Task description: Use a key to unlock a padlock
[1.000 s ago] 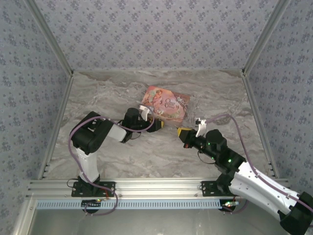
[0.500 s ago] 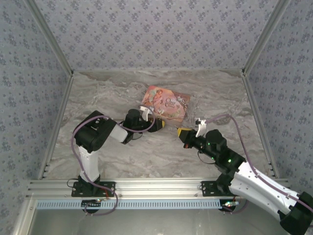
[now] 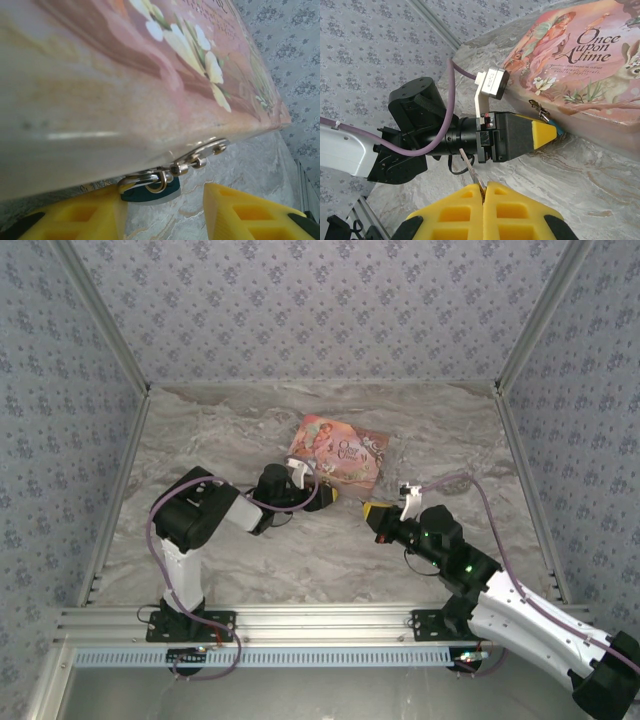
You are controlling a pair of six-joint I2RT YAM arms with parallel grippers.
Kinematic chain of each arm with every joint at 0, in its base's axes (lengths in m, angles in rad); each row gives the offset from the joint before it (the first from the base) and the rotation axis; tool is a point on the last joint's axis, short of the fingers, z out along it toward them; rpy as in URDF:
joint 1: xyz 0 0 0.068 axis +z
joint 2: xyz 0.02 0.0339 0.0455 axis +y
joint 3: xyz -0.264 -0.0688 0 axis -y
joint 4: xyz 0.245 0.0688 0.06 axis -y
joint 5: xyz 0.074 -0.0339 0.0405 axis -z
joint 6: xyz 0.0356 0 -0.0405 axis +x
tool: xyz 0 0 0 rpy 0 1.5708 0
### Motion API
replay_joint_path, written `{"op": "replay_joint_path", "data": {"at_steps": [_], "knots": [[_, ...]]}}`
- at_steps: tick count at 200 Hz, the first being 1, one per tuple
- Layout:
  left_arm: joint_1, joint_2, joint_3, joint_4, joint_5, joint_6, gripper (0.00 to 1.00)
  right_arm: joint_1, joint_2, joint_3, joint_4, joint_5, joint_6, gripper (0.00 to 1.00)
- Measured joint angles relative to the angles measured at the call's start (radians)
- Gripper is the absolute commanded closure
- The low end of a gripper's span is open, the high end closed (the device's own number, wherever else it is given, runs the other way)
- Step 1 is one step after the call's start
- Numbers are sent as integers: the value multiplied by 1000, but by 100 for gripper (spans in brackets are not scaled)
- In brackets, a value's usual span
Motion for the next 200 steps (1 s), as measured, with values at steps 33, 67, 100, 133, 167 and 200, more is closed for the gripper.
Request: {"op": "replay_joint_path", "data": {"at_steps": [33, 67, 100, 133, 167, 200], "knots": [[0, 0, -1, 2, -5, -22, 62, 0, 0, -3, 1, 0, 0, 100], [0, 0, -4, 11, -5, -35, 62, -1, 0, -5, 1, 0, 1, 100], [0, 0, -7, 25, -5, -52, 62, -1, 0, -5, 1, 0, 4, 100], [0, 0, -13, 42, -5, -71, 61, -1, 0, -7, 8, 0, 5, 100], [-1, 0, -24, 53, -8, -86, 59, -1, 0, -18, 16, 0, 8, 100], [-1, 0, -32, 70, -8, -94, 59, -3, 0, -19, 24, 0, 8, 100]]}}
